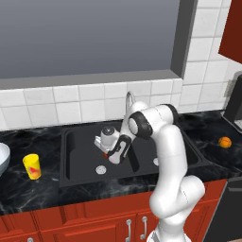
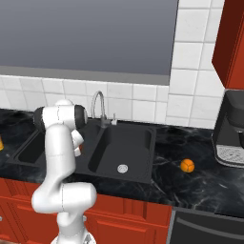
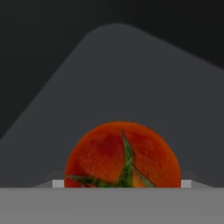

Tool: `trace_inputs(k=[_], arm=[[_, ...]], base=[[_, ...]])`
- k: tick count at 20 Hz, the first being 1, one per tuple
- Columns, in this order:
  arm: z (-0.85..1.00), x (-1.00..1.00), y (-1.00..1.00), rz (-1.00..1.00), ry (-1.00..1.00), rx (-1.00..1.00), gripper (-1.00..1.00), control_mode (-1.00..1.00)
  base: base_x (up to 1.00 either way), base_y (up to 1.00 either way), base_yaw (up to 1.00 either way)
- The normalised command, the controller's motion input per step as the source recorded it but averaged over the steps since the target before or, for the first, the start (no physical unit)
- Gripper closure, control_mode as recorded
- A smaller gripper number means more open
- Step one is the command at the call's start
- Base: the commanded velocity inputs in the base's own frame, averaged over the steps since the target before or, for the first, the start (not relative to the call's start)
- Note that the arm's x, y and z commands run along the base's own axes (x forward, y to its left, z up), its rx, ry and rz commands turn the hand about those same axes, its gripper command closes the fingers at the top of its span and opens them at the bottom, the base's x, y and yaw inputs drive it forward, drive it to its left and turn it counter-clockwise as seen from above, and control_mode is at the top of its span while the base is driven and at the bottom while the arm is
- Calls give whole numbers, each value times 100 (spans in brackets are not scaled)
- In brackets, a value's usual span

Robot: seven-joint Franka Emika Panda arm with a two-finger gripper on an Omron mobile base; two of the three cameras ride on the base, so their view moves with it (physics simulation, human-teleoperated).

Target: Remove the tomato and orange from the sink. Then move the bowl and cup from the counter to the sink for washing.

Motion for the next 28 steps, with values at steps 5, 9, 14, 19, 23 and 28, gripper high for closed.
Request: trace_inputs(k=[5,9,14,19,23,28], arm=[[26,-13,7,6,1,0,100,-100],[28,-15,1,7,2,0,100,-100],[31,-12,3,9,4,0,100,-100],[33,-15,1,12,0,0,100,-100],[36,-16,0,13,0,-1,100,-100],[37,-16,0,13,1,-3,100,-100]], base=[[0,0,0],[0,0,0],[0,0,0],[0,0,0],[0,0,0],[0,0,0]])
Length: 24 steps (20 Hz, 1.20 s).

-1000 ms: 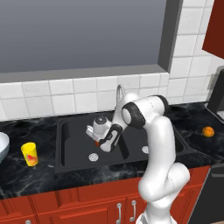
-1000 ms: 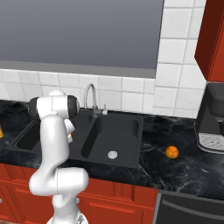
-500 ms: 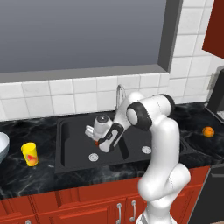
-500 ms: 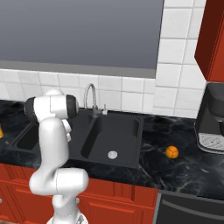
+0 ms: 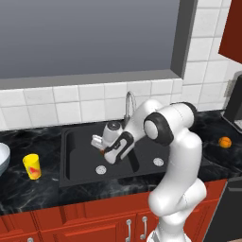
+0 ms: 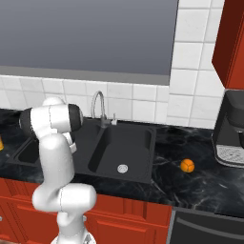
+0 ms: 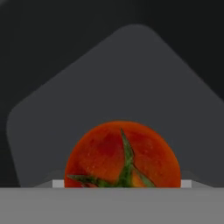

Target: Remove the tomato and orange from the sink. Then move the bowl and cup from the counter to the sink for washing.

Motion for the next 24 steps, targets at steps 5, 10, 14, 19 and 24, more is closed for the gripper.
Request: trace_inputs(k=[5,10,14,19,24], arm=[[37,-15,2,12,0,-3,100,-100],[39,-14,3,12,0,-4,100,-100],[40,-15,3,13,0,-4,100,-100],[42,-15,4,11,0,-4,100,-100],[40,-15,10,9,0,-3,100,-100]], base=[[0,0,0],[0,0,0],[0,0,0],[0,0,0],[0,0,0]])
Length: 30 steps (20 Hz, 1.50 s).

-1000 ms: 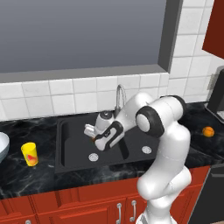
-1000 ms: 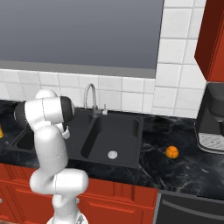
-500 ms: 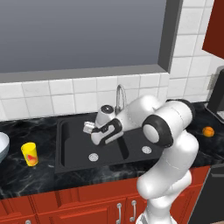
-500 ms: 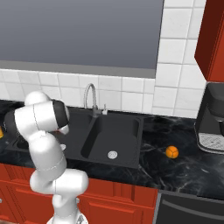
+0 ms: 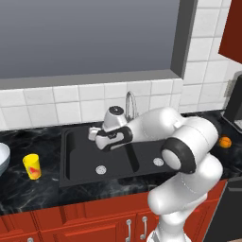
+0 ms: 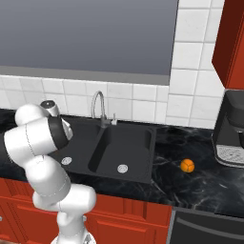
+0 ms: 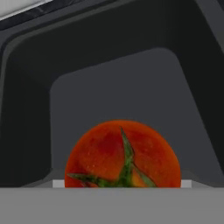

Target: Remove the tomato and orange from the sink. Then move the bowl and cup from the counter to the sink for washing.

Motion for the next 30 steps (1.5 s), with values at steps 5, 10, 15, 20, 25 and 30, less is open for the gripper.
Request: trace_inputs(k=[5,10,15,20,25,30], arm=[[35,-11,16,7,0,-4,100,-100],[33,-11,16,7,0,-2,100,-100],[29,-3,23,6,0,0,100,-100],[28,0,27,6,-3,0,100,-100],[21,0,32,1,-8,-1,100,-100],[21,0,35,1,0,0,100,-100]], base=[[0,0,0],[0,0,0],[0,0,0],[0,0,0],[0,0,0],[0,0,0]])
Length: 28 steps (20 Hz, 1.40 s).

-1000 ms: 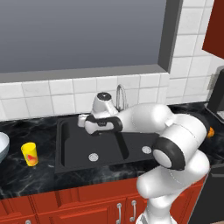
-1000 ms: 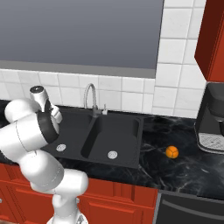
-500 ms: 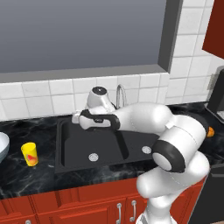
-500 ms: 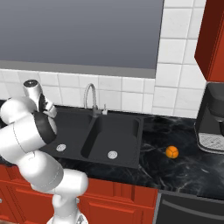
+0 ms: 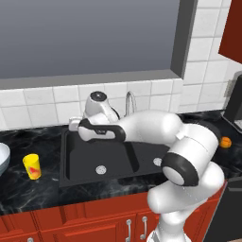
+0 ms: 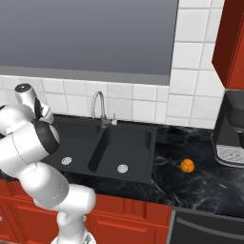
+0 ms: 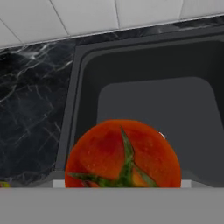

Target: Remove the tomato and orange from the sink. Then move the bowl and cup from the counter to the sink for washing.

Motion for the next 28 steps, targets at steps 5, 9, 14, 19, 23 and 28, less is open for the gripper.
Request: trace_inputs(k=[5,9,14,19,23,28], arm=[[18,0,37,2,0,0,100,-100],[12,6,37,1,0,0,100,-100],[4,9,31,5,0,0,100,-100],[0,8,30,4,0,0,100,-100],[0,5,27,3,0,0,100,-100],[0,4,25,2,0,0,100,-100]], base=[[0,0,0],[0,0,0],[0,0,0],[0,0,0],[0,0,0],[0,0,0]])
